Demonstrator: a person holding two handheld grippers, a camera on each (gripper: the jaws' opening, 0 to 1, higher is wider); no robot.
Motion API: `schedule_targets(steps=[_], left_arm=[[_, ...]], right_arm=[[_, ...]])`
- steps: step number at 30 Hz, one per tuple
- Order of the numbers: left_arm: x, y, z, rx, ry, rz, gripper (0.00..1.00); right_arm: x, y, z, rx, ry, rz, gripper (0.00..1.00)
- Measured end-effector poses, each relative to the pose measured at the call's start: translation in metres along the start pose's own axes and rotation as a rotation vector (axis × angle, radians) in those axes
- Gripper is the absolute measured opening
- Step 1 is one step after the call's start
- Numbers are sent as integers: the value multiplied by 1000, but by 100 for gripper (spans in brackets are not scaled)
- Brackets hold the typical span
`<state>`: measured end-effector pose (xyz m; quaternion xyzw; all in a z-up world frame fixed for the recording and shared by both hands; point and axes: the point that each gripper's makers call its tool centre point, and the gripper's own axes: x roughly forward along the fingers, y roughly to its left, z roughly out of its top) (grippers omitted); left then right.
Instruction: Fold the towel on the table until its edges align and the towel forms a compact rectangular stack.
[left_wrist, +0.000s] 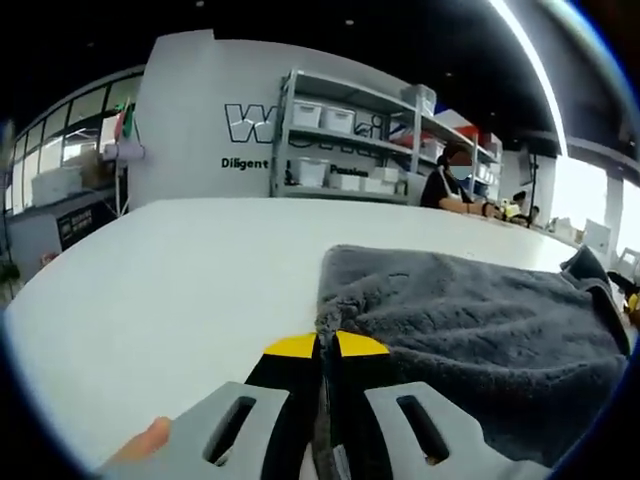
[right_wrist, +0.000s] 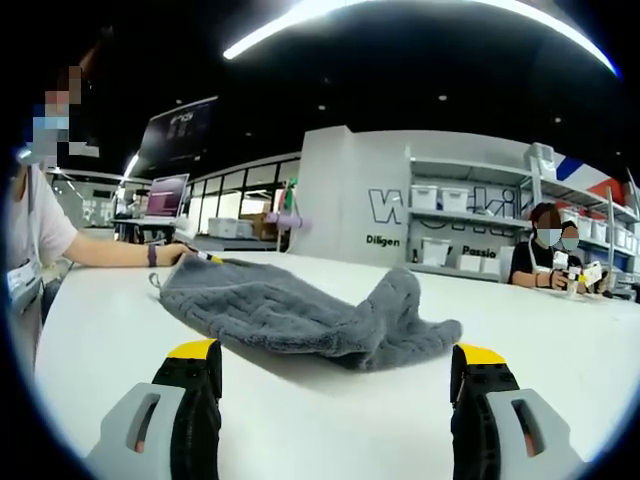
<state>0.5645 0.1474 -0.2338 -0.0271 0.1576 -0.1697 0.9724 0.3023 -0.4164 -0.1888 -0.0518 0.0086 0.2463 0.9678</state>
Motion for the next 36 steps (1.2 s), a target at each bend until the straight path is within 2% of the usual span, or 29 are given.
schedule_targets(steps=[17,25,36], left_arm=[[-35,38,-3,-30,-23,118,4],[-61,59,-8,-54,-37,170,4],[-98,78,-17,-57,-46,217,4]], right_arm=[[-1,3,4,9,-22,12,97],[-2,2,6,13,-32,10,97],[-2,3,6,11,-32,15,97]])
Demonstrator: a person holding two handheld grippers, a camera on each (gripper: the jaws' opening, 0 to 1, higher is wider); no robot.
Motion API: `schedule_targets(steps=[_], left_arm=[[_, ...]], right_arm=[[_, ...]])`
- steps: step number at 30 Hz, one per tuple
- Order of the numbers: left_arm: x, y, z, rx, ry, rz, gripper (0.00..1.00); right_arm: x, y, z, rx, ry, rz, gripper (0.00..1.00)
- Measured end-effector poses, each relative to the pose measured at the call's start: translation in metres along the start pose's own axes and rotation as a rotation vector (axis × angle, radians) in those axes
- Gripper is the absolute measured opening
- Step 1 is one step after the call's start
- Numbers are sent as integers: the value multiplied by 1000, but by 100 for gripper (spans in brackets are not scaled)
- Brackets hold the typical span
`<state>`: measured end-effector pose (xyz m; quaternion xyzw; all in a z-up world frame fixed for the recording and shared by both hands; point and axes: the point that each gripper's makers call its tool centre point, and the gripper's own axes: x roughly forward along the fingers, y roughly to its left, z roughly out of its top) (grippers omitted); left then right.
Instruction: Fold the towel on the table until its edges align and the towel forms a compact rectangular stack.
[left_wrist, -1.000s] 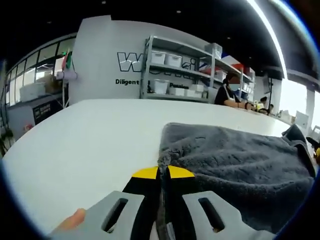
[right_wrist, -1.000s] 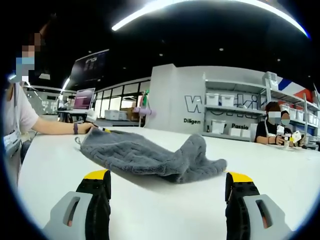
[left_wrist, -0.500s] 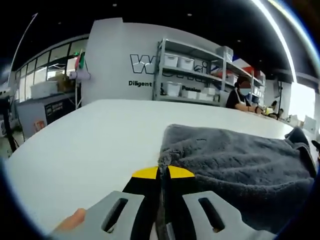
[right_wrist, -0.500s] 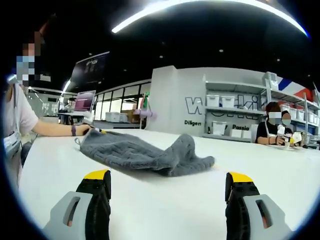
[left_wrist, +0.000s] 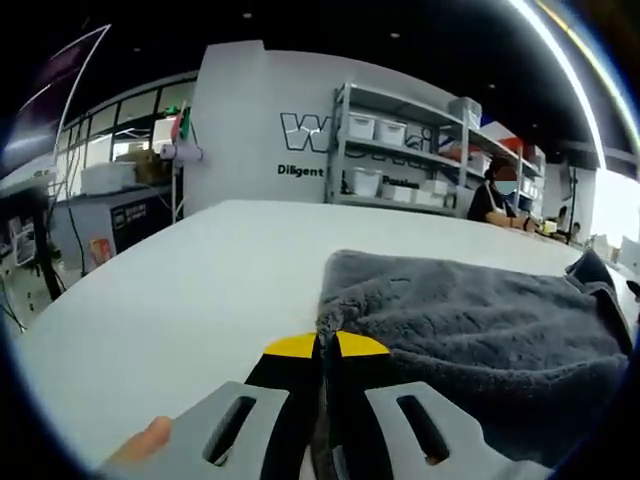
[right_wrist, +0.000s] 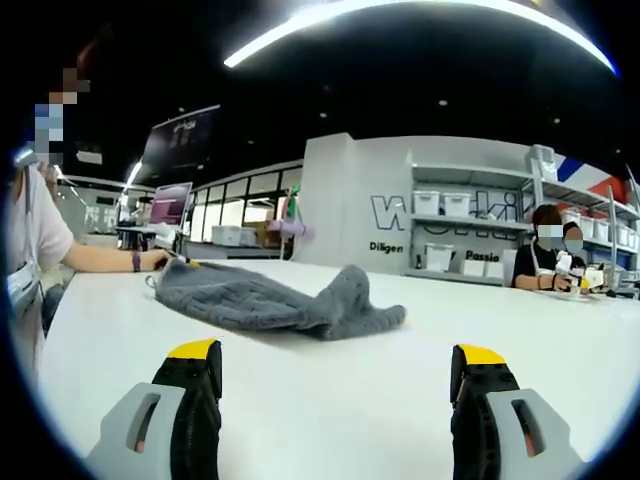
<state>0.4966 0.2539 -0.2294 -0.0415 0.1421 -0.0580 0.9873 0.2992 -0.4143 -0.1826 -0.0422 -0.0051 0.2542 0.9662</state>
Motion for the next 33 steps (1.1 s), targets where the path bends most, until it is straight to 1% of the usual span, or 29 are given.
schedule_targets(steps=[10,23,27,33], left_arm=[[-16,10,-5,4,1,13,4],[-20,10,-8,14,12,9,5],[-22,6,-8,25,11,-14,6],[-33,1,-11,39,12,-53,10]], right_arm=[[0,1,-1,-6,8,-2,97],[1,2,-4,-9,19,-5,97],[1,1,-5,-10,22,-6,97],[1,-1,-5,-9,25,-12,97]])
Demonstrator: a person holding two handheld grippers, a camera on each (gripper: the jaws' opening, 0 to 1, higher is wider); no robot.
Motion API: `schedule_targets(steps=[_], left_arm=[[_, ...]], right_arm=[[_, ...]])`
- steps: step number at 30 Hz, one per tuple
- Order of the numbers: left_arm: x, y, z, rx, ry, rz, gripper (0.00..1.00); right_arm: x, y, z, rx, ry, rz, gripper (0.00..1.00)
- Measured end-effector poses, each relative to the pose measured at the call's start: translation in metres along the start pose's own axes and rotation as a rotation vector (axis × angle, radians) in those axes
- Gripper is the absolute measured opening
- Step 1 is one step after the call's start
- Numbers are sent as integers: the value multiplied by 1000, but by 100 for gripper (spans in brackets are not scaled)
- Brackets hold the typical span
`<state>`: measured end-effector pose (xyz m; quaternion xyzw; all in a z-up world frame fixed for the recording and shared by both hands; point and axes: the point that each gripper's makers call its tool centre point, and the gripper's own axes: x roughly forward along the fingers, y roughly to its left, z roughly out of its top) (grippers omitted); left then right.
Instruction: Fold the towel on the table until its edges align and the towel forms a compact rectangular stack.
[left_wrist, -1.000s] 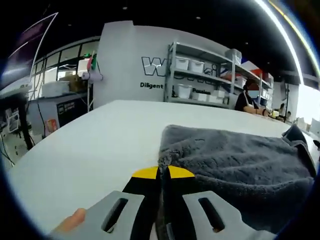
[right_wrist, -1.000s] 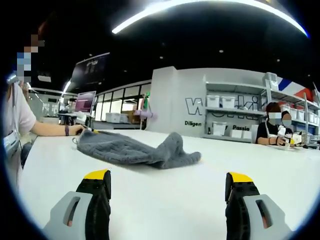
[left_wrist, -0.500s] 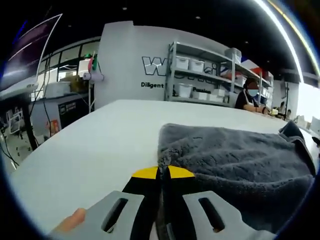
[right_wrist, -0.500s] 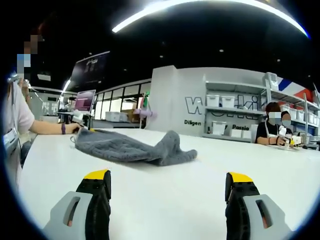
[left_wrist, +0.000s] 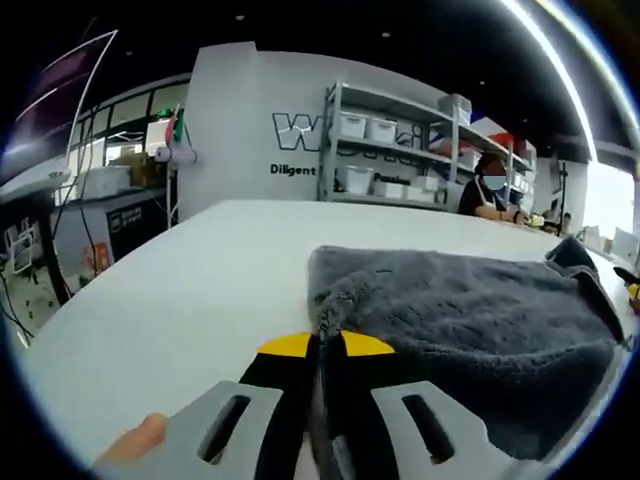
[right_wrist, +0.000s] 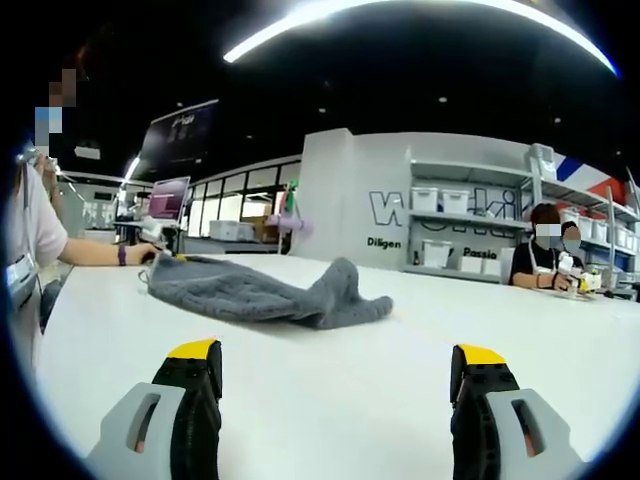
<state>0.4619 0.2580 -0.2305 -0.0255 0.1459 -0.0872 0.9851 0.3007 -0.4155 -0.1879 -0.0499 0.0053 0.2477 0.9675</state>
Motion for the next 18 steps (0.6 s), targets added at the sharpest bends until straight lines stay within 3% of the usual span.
schedule_targets(steps=[9,13,18], left_arm=[[-17,-3,-2,-24,-10,-50,20],[-25,-13,1,-19,-36,-104,25],[-35,-20,6,-72,-71,-170,31]], right_arm=[[0,1,-1,1,4,-7,97],[0,1,-2,3,6,-11,97],[0,0,-4,-1,17,-15,96]])
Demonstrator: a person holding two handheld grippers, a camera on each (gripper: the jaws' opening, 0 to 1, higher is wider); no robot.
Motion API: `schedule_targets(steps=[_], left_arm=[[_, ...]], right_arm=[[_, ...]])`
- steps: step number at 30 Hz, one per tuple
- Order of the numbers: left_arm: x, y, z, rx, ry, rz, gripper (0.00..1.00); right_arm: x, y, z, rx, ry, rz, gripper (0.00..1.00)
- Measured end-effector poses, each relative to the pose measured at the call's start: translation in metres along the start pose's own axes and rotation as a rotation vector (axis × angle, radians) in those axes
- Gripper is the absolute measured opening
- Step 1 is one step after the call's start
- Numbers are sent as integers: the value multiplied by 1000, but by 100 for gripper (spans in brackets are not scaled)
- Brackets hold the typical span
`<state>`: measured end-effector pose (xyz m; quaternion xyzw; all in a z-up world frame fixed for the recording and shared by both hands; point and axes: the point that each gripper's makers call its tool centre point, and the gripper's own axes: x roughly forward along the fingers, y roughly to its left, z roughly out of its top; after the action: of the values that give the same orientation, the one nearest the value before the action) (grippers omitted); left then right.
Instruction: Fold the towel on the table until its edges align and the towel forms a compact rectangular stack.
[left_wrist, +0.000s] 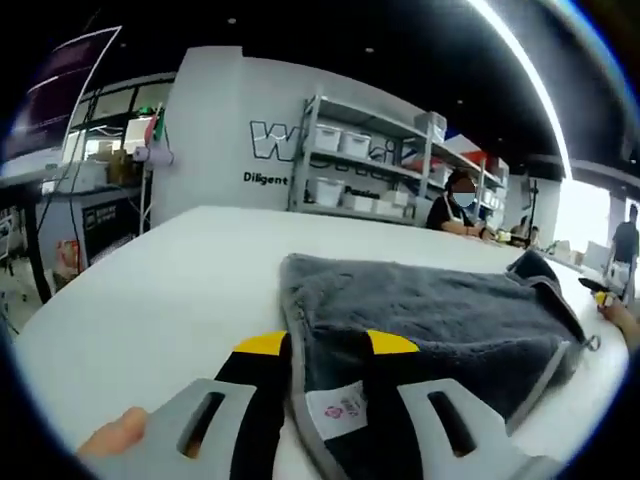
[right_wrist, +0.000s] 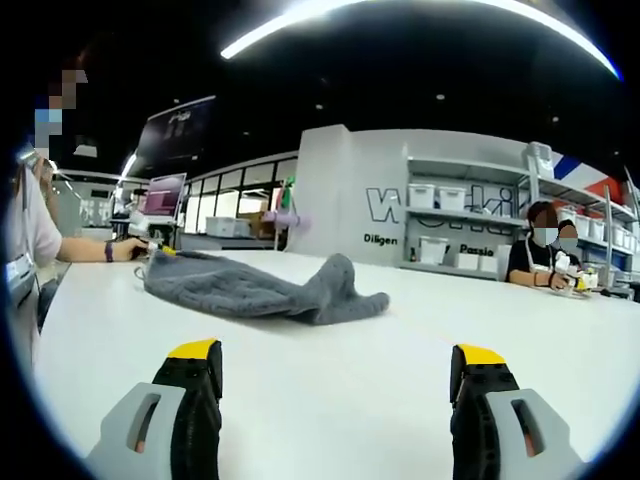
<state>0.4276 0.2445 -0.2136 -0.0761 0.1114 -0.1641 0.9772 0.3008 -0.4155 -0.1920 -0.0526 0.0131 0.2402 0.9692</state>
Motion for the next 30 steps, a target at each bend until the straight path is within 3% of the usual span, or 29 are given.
schedule_targets(steps=[7,19,30], left_arm=[[-12,-24,4,22,-34,-123,46],[-25,-54,12,91,-97,-223,76],[-33,-85,4,182,-75,-349,98]], right_arm=[[-1,-2,-1,3,5,-7,97],[-1,-7,-6,3,34,-20,97],[1,-6,-15,3,80,-15,98]])
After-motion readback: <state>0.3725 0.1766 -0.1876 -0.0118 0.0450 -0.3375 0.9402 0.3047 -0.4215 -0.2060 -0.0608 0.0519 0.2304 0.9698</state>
